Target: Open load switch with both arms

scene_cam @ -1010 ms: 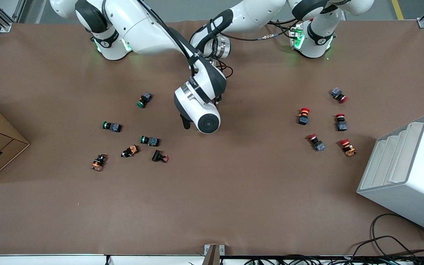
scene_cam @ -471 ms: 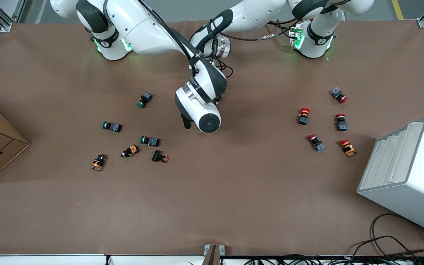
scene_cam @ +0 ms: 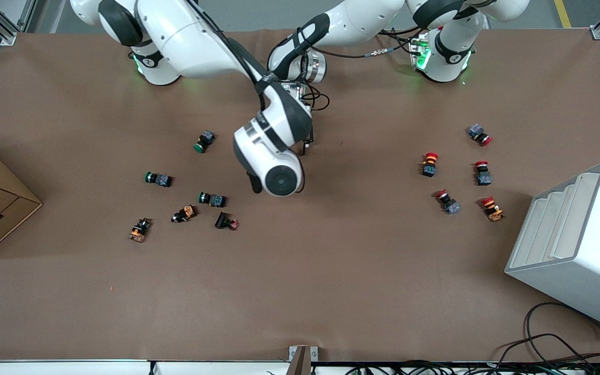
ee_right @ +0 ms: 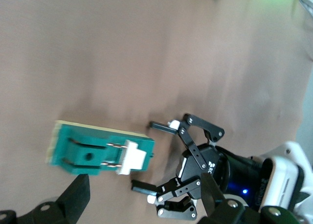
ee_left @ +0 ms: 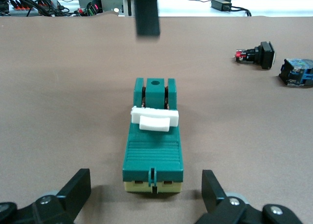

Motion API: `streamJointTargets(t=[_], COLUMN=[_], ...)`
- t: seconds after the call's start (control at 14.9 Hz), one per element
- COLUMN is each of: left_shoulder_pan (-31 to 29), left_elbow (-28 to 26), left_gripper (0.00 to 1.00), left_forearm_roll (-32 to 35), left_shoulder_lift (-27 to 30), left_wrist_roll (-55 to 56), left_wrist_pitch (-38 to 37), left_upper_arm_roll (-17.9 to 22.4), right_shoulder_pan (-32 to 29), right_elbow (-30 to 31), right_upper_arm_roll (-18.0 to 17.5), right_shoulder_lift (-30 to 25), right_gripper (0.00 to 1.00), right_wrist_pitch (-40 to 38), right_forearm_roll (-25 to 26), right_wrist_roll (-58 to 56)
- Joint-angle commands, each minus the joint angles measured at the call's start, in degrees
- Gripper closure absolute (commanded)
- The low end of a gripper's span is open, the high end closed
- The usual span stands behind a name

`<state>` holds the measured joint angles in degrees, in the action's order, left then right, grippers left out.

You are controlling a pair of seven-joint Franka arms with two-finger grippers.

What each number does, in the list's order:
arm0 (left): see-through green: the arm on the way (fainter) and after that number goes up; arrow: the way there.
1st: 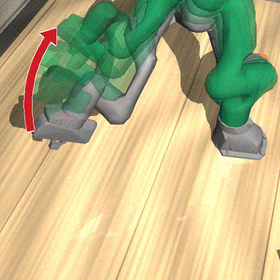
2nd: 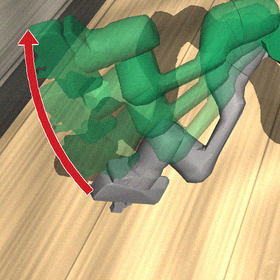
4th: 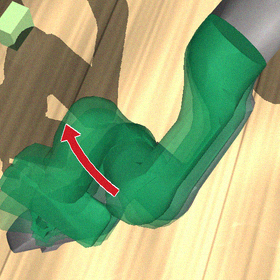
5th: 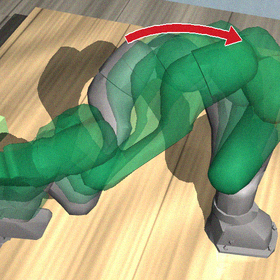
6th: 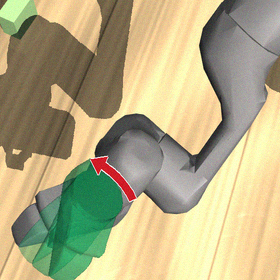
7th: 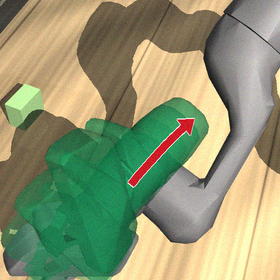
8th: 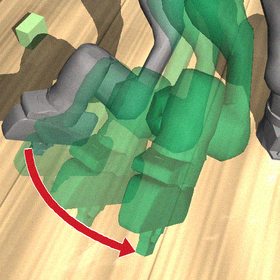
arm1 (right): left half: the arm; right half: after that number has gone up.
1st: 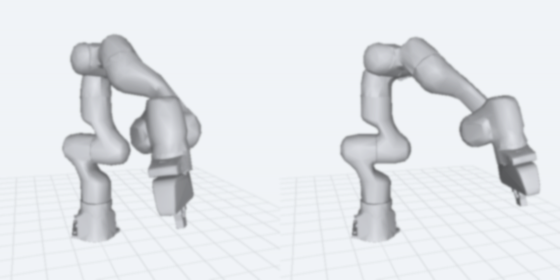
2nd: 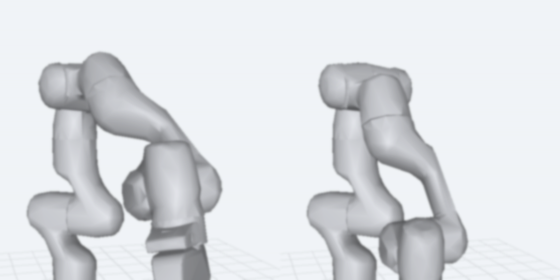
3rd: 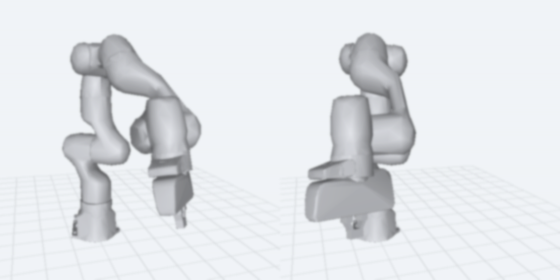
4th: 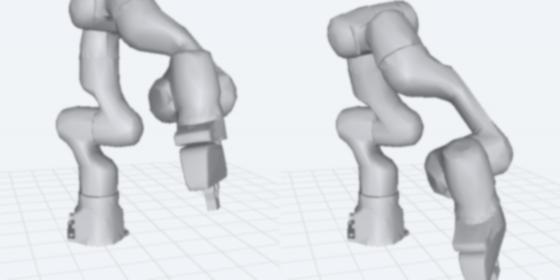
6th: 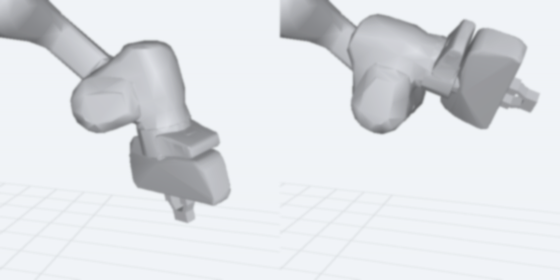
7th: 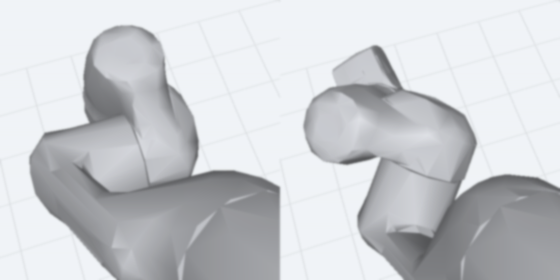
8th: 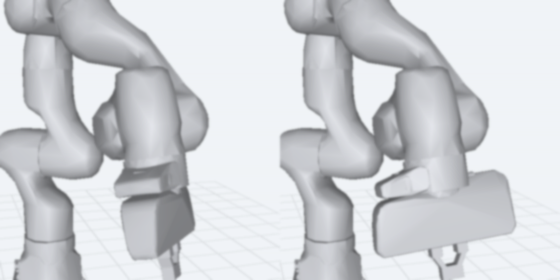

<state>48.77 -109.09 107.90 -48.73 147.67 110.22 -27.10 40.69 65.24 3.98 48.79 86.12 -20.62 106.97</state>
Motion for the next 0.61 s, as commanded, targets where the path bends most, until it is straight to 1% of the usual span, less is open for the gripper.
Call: streamJointTargets(t=[0.0,0.13,0.34,0.4,0.54], left_shoulder_pan=[0.3,0.3,0.4,0.4,0.4], left_elbow=[1.2,1.2,1.2,1.2,1.2], left_gripper=[0.00,0.00,0.00,0.00,0.00], left_forearm_roll=[0.9,0.8,0.6,0.6,0.4], left_shoulder_lift=[-0.9,-0.9,-0.5,-0.3,-0.1], left_wrist_roll=[0.7,0.7,0.6,0.5,0.5], left_wrist_pitch=[0.3,0.3,0.3,0.3,0.2], left_upper_arm_roll=[0.2,0.2,0.2,0.1,0.0], right_shoulder_pan=[-3.6,-6.5,-11.2,-12.6,-16.7], right_elbow=[-1.7,-1.6,-1.3,-0.9,1.8], right_upper_arm_roll=[0.2,0.1,0.1,0.1,0.1], right_shoulder_lift=[-2.6,-5.9,-8.6,-9.7,-13.2], right_gripper=[0.00,0.00,0.00,0.00,0.00], right_wrist_pitch=[-1.4,-1.2,-0.9,-0.9,-0.9], right_forearm_roll=[6.7,13.7,20.9,22.0,22.1], right_wrist_roll=[-13.4,-27.5,-45.0,-50.8,-62.7])
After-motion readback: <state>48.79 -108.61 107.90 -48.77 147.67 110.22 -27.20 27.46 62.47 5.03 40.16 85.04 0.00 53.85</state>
